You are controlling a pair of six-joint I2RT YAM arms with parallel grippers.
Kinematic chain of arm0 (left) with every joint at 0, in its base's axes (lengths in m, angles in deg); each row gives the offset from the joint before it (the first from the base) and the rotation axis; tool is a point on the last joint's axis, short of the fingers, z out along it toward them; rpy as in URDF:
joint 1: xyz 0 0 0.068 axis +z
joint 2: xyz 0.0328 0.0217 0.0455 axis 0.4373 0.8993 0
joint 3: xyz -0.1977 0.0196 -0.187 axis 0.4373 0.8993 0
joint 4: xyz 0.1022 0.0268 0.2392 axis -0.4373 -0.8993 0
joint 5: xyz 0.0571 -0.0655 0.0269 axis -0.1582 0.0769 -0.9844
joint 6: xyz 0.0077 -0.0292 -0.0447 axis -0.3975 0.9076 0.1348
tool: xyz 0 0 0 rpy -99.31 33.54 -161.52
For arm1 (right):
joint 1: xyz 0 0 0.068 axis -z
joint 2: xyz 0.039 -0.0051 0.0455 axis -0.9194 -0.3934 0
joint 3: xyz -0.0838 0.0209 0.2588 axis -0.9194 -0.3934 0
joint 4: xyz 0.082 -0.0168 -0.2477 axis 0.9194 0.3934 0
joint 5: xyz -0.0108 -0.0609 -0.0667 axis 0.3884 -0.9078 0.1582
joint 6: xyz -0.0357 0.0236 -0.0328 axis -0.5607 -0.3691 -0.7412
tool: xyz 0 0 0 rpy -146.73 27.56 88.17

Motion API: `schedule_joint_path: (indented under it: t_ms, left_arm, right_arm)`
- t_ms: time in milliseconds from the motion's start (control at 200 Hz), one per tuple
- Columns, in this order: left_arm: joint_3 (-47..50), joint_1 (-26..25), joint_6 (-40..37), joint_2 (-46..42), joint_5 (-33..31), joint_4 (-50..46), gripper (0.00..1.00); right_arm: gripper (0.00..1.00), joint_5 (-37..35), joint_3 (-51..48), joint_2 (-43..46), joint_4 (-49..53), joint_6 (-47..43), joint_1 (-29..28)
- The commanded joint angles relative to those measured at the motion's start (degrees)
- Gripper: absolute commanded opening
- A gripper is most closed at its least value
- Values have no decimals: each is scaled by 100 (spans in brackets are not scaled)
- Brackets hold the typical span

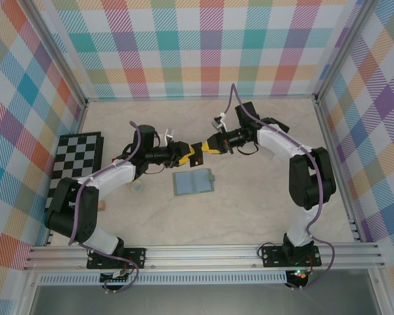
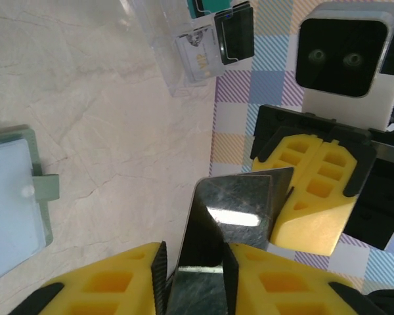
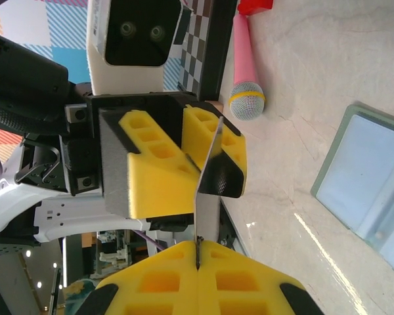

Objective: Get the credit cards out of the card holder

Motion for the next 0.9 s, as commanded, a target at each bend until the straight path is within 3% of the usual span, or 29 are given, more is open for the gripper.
schedule_joint_path:
  t_ms: [0,210,425,570,765,895]
  left_arm:
    - [73,32,91,-154,136,281,34]
    - [95,32,106,-161,109,311,31]
    - [129,32,157,-197,92,429,15]
    - [174,32,324,-230,62,635,0]
    - [221,32,520,-280,-37,861,0]
    - [208,23,641,-351,-149,921,0]
  right_arm:
    - [0,208,-61,59,-133,6,-37]
    - [0,183,-60,-23,-133,32,-35]
    - [0,195,-109,-26,-283,190,-26]
    - [12,304,-323,64,-828,665,-29]
    - [26,313,-605,188,-1626,1428,-46]
    - [29,266,-676,215,-1929,1770,-68]
